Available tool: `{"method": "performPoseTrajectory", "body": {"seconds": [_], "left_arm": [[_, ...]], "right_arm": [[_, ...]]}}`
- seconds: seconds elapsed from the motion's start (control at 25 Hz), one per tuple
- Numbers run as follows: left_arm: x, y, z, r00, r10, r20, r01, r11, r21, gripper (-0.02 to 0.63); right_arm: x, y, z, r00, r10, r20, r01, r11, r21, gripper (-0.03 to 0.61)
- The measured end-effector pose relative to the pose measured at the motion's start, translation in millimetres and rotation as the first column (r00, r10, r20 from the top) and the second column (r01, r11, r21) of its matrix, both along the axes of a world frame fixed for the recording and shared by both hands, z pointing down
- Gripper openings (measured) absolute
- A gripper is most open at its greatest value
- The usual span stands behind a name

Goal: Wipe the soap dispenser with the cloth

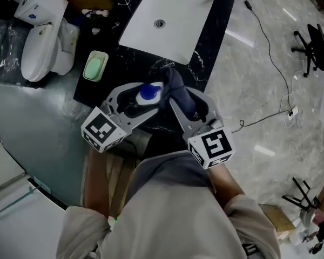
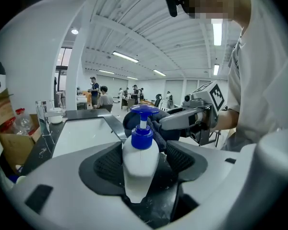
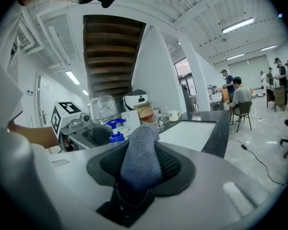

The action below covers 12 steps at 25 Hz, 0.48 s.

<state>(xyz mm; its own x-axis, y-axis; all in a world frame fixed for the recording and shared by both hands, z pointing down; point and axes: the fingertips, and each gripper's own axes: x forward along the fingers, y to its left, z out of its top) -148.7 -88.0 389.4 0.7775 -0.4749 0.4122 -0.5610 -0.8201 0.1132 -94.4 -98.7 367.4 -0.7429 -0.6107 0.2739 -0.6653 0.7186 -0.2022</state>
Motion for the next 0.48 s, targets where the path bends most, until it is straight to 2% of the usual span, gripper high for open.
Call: {"method": "performPoseTrajectory", "body": {"seconds": [0.12,0.32,0.48], "left_arm": [[-1.9,0.0,0.6,1.000,-0.022,-0.011,0.022,1.000,0.004,0.290],[-8.7,-8.7,-10.6,0.988,-0.127,-0.084,0.129,0.991,0.026,0.270],[-12.0,-16.0,-19.1,0.984,-0.149,-0.101,0.155,0.986,0.059,0.239]], "right_arm": [[-0.8,-3.6,2.7,1.000,0.001,0.008,-0.001,1.000,0.003,0.144],[-8.7,-6.8,6.0,0.999,-0.048,0.001,0.048,0.999,0.009,0.144],[-16.7,-6.8,7.4,0.997,-0.081,-0.004,0.081,0.996,0.023,0.144]]}}
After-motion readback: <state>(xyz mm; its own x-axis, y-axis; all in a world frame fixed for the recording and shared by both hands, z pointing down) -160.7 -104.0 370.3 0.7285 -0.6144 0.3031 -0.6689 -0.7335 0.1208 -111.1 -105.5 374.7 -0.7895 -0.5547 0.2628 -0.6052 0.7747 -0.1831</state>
